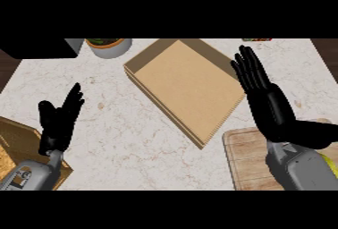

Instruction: Pick the pear from the cutting board and place it in the cardboard box

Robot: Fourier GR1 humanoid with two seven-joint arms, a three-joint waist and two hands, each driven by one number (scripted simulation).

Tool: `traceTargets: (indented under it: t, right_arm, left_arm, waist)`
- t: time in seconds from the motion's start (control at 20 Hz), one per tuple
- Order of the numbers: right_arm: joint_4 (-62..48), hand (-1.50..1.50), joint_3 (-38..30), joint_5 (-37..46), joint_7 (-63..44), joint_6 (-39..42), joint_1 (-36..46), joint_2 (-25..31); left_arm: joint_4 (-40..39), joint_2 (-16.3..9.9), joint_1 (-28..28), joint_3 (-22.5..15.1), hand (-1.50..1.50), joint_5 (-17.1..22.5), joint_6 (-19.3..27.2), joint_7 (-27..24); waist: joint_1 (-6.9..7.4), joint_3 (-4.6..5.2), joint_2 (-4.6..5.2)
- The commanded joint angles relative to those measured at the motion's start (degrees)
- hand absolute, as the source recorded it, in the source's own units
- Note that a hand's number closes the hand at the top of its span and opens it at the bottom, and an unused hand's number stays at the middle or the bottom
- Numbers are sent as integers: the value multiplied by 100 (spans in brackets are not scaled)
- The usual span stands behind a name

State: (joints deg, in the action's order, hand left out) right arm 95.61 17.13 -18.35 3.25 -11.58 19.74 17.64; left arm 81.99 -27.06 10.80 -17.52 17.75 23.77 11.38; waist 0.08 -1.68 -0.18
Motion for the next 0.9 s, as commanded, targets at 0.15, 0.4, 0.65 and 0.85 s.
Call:
traceTargets:
  t: [0.15,0.4,0.65,0.85]
  right_arm:
    - [-491,-150,-1938,-2039,97,1203,-844,793]
    - [-1785,-150,-2277,-2263,-139,2576,-1630,1865]
    - [-2919,-150,-2922,-2369,1021,4481,-1884,2530]
    - [-3593,-150,-3125,-1740,2048,5582,-1820,3023]
  left_arm:
    - [590,-534,292,-47,0,-380,-505,-662]
    - [925,-650,449,-270,0,-513,-918,-1097]
    - [938,-657,237,-391,0,-577,-1159,-1568]
    - [817,-640,297,-376,0,-513,-1361,-1708]
  waist:
    - [-365,94,42]
    - [-405,86,144]
    - [-108,99,119]
    - [22,104,119]
